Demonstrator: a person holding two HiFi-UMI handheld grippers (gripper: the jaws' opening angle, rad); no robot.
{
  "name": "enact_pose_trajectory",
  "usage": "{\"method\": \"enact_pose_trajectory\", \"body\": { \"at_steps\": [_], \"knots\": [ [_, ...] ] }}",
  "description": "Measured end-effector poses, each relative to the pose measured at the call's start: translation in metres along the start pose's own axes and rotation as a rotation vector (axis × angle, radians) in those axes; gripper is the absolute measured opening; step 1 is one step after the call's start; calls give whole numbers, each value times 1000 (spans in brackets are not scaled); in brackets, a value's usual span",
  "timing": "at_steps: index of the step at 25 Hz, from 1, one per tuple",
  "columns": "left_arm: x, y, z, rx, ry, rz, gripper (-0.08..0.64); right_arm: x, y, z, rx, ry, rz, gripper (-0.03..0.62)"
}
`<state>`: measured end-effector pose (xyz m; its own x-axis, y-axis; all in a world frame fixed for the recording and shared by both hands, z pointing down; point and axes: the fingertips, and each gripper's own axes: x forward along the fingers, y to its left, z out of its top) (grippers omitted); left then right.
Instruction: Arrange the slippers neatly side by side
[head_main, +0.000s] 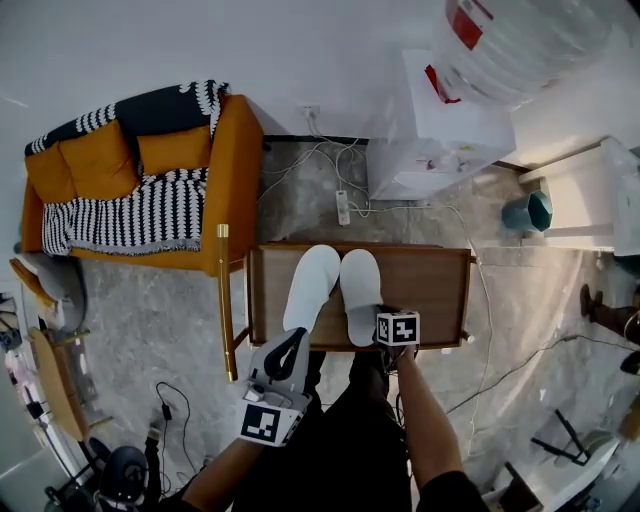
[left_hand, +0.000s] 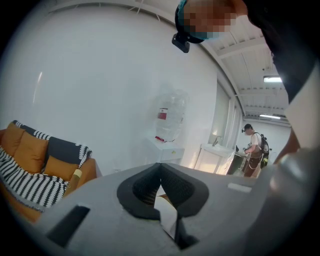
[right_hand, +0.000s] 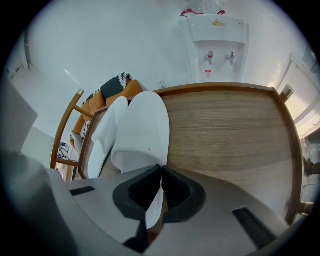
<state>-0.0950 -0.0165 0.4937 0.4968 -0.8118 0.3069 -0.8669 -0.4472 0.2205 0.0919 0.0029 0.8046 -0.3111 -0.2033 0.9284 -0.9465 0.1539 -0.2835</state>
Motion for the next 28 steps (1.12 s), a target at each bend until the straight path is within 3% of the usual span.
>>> {"method": "enact_pose_trajectory", "body": {
  "at_steps": [6,8,11,15,18,21,24,28],
  "knots": [
    [1,4,1,-10,-32,22,13,2,0,0,-17,5,-5,15],
    [0,4,-5,-2,-11,26,13,1,0,-1,-26,9,-4,20],
    [-2,8,-15,24,32,41,12,-3,-3,-3,-19,6,1,103],
    [3,25,-37,29,93,76,14,-12,-9,-5,8,-9,10,110],
    [13,41,-71,15,184,76,17,-15,-11,-6,0,-17,14,110],
    [22,56,-109,31,276,96,126,-17,-12,-6,-30,-24,7,110],
    [30,66,-149,67,381,92,144,-18,-8,-4,-45,-29,18,110],
    [38,77,-202,34,529,69,168,-18,-6,-3,-54,-29,25,110]
  ]
}}
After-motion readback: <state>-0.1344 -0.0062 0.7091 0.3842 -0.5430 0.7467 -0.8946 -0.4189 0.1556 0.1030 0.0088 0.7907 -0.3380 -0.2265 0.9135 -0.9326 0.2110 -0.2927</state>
